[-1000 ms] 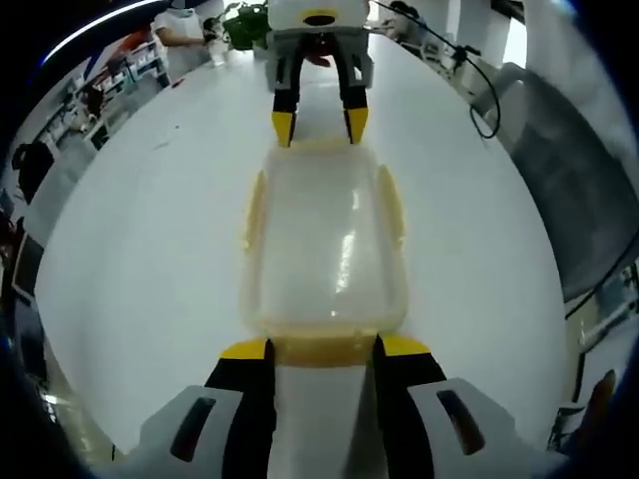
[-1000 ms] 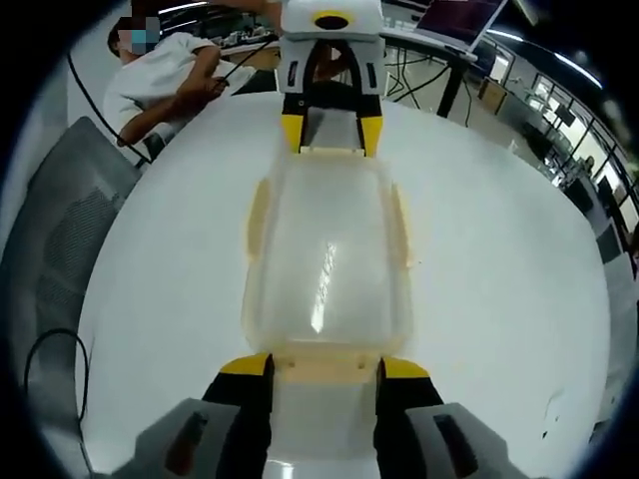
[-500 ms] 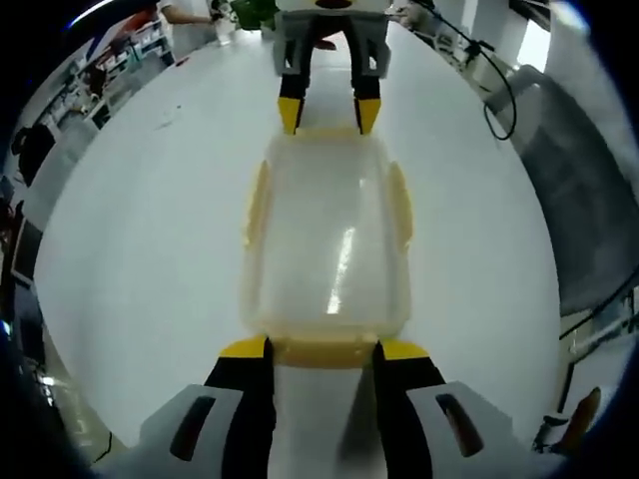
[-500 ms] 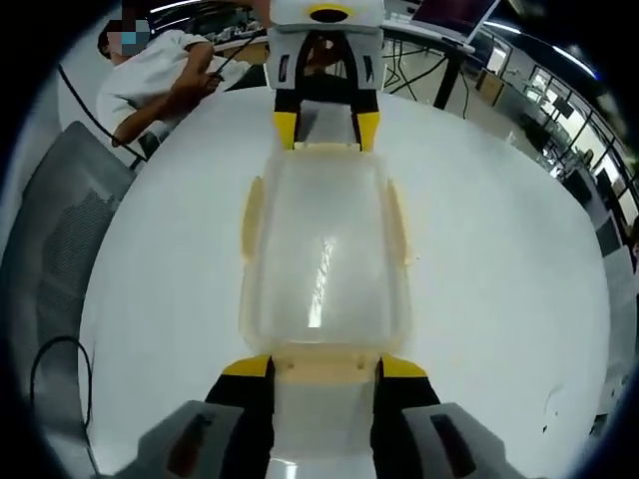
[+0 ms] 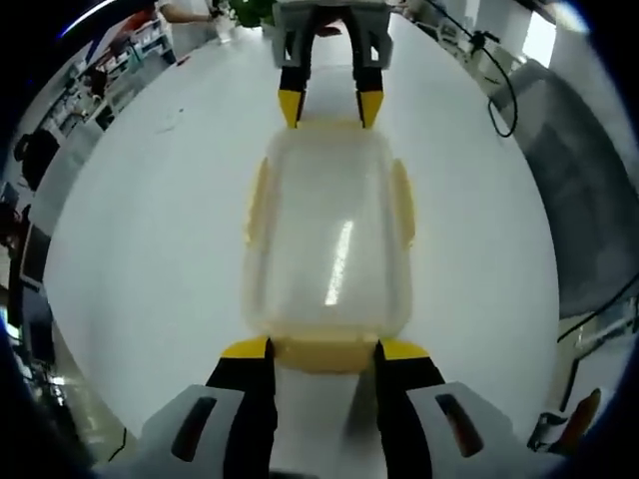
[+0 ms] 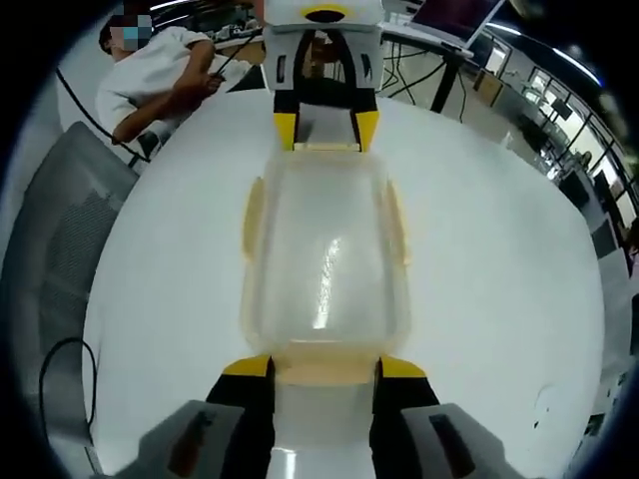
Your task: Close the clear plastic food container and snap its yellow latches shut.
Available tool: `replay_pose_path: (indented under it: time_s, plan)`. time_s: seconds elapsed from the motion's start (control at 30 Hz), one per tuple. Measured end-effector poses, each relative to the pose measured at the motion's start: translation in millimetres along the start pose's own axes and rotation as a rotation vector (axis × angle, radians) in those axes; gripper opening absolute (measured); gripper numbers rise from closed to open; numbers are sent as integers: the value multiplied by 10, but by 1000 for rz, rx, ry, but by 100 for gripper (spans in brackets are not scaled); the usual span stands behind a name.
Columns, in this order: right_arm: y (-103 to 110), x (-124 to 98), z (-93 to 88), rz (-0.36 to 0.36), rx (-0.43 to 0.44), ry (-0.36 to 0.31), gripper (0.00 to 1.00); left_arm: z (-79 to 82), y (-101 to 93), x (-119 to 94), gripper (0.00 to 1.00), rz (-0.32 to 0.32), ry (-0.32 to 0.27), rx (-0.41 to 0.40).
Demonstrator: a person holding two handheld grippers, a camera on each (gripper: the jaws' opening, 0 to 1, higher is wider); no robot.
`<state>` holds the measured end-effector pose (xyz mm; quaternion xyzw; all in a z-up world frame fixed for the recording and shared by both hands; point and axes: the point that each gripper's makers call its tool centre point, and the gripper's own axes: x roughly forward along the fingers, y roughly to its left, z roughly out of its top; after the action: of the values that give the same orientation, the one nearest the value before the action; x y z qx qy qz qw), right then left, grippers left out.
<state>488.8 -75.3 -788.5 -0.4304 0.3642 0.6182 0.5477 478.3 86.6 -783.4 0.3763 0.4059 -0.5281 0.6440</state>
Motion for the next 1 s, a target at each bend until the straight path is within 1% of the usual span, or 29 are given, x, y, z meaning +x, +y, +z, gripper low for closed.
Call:
replay_pose_path:
  time_s: [0.23,0.57,0.77,1.0]
  plan:
    - [-26,-131,26,-16,-13,-5,35,45,25,-66,37,12,-1,0]
    - [0,-272,-1,-32,-14,-6,35,175,11,-161,37,28,-8,10]
    - [18,-358,-43,-41,-23,4,36,271,-16,-193,37,37,-15,11]
    - [10,-468,-104,-54,-19,8,36,401,3,-269,37,49,-33,18]
